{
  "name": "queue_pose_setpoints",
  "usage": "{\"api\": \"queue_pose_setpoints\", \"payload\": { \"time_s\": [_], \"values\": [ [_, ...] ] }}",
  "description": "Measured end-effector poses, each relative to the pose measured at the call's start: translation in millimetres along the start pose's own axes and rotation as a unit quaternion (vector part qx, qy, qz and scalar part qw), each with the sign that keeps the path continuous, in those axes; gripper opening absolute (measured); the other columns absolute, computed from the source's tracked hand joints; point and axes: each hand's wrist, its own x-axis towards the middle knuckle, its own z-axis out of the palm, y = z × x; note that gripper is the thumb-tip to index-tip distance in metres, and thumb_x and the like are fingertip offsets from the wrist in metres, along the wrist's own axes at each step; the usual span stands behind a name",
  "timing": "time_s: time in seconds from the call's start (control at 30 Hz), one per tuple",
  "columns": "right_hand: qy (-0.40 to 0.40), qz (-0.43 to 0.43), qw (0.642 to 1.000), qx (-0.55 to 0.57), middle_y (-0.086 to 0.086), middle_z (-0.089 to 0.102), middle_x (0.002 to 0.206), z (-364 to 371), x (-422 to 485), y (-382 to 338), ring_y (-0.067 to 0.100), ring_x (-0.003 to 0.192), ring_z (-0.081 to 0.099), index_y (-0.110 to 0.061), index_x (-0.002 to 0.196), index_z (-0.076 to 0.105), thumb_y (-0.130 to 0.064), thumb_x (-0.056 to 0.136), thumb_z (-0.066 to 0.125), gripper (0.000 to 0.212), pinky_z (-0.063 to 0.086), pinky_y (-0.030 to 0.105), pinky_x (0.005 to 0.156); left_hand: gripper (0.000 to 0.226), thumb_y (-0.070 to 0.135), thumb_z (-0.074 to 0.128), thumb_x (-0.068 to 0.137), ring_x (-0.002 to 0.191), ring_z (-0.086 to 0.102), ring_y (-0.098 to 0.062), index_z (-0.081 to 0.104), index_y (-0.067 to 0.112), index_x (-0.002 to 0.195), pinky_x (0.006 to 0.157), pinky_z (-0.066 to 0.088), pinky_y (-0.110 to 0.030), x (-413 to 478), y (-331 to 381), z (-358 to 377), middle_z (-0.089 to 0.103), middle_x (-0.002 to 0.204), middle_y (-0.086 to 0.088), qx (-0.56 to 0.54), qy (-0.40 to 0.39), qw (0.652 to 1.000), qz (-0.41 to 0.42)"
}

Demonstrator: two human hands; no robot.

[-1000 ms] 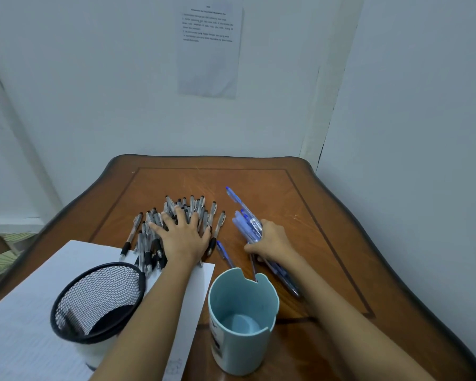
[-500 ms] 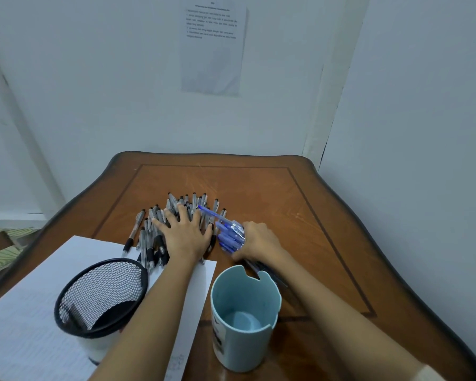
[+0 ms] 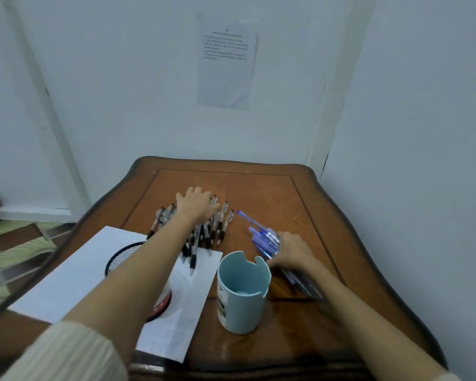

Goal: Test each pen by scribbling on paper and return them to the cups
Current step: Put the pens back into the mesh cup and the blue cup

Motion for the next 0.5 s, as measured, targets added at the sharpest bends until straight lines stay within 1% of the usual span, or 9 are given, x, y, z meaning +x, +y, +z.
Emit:
{"api": "queue_pose_setpoints", "payload": {
  "time_s": [0.03,0.07,0.1,0.13,0.2,0.3,0.37,0.43,0.5],
  "values": [
    [0.025,-0.004,0.999,0.034,0.008,0.064,0.111,-6.6,-3.3,-1.3,0.024,0.093,0.06,-0.013,0.115,0.055,-0.033,0.067,0.08,0.057,0.043,0.024,0.067,0.045,0.038,0.037,0.098,0.127,0.043,-0.026,0.045,0.013,0.136,0.104,0.036,-0.047,-4.5,-3.5,-15.7,0.044,0.141,-0.011,-0.029,0.005,0.999,0.028],
    [0.059,-0.012,0.995,0.082,0.007,0.064,0.107,-14.5,-8.1,-5.0,0.022,0.089,0.059,-0.012,0.116,0.056,-0.028,0.068,0.08,0.057,0.041,0.021,0.062,0.04,0.034,0.04,0.099,0.116,0.052,-0.023,0.051,0.011,0.13,0.097,0.044,-0.04,-11.0,-8.9,-30.1,0.053,0.133,-0.01,-0.061,0.012,0.997,0.053],
    [0.099,-0.023,0.986,0.135,0.007,0.063,0.102,-23.5,-13.5,-10.5,0.02,0.084,0.057,-0.011,0.116,0.056,-0.023,0.068,0.079,0.054,0.038,0.017,0.057,0.037,0.03,0.041,0.099,0.107,0.057,-0.02,0.054,0.009,0.126,0.091,0.048,-0.034,-20.2,-15.3,-42.9,0.058,0.127,-0.008,-0.088,0.022,0.993,0.072],
    [0.142,-0.035,0.971,0.187,0.007,0.063,0.099,-32.7,-20.3,-17.6,0.018,0.08,0.055,-0.01,0.114,0.057,-0.018,0.068,0.079,0.051,0.036,0.015,0.052,0.035,0.027,0.042,0.099,0.102,0.059,-0.019,0.056,0.007,0.124,0.087,0.049,-0.03,-31.2,-23.9,-53.9,0.061,0.123,-0.008,-0.105,0.035,0.99,0.083],
    [0.221,-0.067,0.935,0.268,0.007,0.062,0.097,-50.8,-35.0,-34.8,0.017,0.077,0.056,-0.01,0.11,0.055,-0.013,0.068,0.078,0.048,0.037,0.011,0.051,0.032,0.024,0.045,0.098,0.102,0.06,-0.021,0.059,0.006,0.12,0.086,0.048,-0.029,-55.3,-45.6,-69.0,0.063,0.119,-0.009,-0.126,0.072,0.986,0.087],
    [0.294,-0.119,0.884,0.344,0.002,0.06,0.094,-78.6,-58.0,-67.5,0.01,0.072,0.056,-0.013,0.106,0.052,-0.013,0.072,0.076,0.041,0.04,0.011,0.058,0.028,0.019,0.049,0.096,0.105,0.06,-0.025,0.064,0.005,0.115,0.091,0.044,-0.033,-91.3,-84.3,-72.8,0.065,0.117,-0.013,-0.157,0.126,0.978,0.062],
    [0.326,-0.137,0.848,0.394,0.0,0.06,0.093,-94.0,-71.3,-89.2,0.011,0.074,0.057,-0.008,0.111,0.055,-0.011,0.073,0.075,0.043,0.041,0.01,0.061,0.026,0.012,0.05,0.095,0.107,0.06,-0.028,0.065,0.003,0.113,0.093,0.042,-0.032,-114.0,-110.1,-62.7,0.065,0.116,-0.014,-0.191,0.155,0.969,0.026],
    [0.35,-0.145,0.81,0.447,0.0,0.06,0.091,-101.1,-82.1,-106.8,0.012,0.075,0.057,-0.005,0.114,0.055,-0.009,0.072,0.074,0.046,0.042,0.008,0.06,0.025,0.007,0.05,0.093,0.107,0.061,-0.03,0.065,0.003,0.113,0.095,0.042,-0.033,-133.8,-133.6,-43.5,0.065,0.117,-0.014,-0.234,0.177,0.956,-0.016],
    [0.359,-0.15,0.786,0.48,-0.001,0.06,0.09,-95.1,-88.9,-117.6,0.01,0.071,0.057,-0.005,0.114,0.055,-0.008,0.073,0.074,0.045,0.041,0.004,0.058,0.026,0.003,0.05,0.092,0.11,0.059,-0.031,0.063,0.003,0.114,0.098,0.041,-0.035,-152.7,-148.7,-17.7,0.064,0.118,-0.015,-0.264,0.183,0.946,-0.042]
  ]
}}
